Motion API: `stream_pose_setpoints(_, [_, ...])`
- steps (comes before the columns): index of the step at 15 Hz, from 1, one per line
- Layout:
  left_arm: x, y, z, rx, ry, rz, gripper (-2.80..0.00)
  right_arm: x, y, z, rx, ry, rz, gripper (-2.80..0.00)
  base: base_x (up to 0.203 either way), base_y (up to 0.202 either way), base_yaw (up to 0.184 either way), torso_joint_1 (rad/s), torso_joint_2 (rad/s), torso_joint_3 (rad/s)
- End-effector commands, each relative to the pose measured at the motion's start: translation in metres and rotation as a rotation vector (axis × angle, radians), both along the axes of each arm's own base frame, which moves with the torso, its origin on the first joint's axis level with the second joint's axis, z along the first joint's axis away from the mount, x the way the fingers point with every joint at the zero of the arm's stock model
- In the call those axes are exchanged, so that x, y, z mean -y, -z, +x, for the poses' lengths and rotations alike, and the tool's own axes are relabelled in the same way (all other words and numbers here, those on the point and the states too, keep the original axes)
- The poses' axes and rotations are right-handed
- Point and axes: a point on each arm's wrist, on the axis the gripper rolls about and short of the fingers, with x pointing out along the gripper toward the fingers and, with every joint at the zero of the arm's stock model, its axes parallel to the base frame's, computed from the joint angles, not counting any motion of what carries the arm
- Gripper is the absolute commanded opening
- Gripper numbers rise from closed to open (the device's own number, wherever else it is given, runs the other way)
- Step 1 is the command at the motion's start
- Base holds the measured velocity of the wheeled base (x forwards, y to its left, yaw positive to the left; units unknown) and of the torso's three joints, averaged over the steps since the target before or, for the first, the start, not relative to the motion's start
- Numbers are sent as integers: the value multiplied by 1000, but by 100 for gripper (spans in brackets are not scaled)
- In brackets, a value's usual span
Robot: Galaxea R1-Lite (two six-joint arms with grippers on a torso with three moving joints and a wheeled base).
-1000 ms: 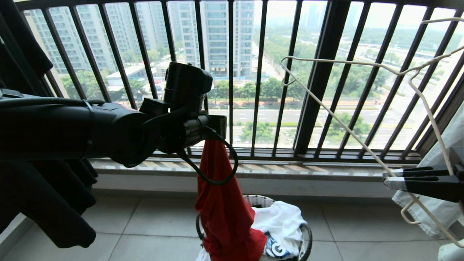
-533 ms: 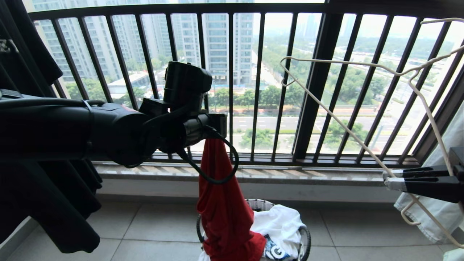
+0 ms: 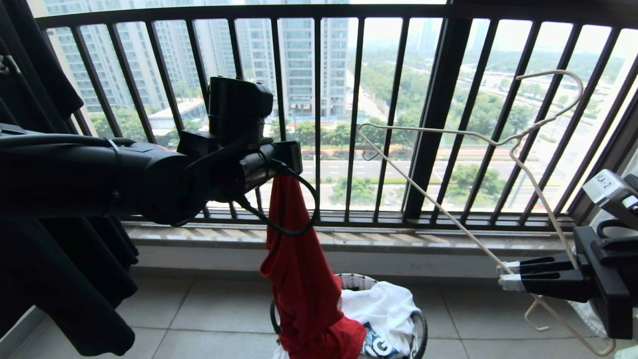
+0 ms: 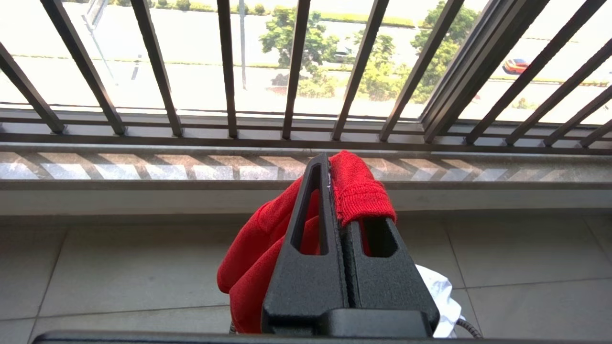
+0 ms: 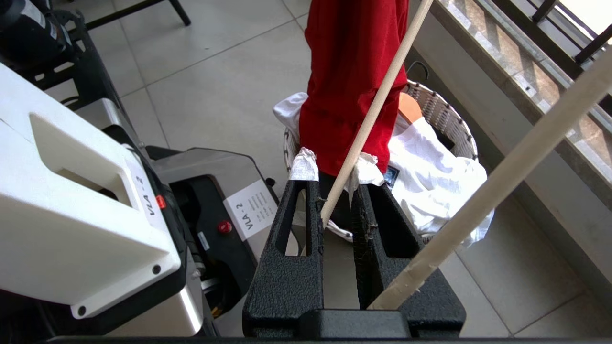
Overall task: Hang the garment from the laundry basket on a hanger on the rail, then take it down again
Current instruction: Hang the clothes on the clothes rack
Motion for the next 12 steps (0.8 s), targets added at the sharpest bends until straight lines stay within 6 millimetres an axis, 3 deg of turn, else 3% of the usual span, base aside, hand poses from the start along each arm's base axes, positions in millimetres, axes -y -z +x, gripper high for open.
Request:
stream_pose_setpoints(1, [-3, -1, 0, 3, -9, -4, -280, -13, 18, 5, -71, -65, -31, -280, 0, 0, 0, 0, 0, 0])
stream_pose_setpoints(5, [-6, -6, -2, 16, -14, -14, -280, -35, 29, -8, -94, -167, -86, -280, 0, 0, 0, 0, 0, 0])
stream_pose_setpoints(12, [-7, -6, 0, 14, -16, -13, -280, -51, 40, -17, -111, -257, -132, -280, 0, 0, 0, 0, 0, 0])
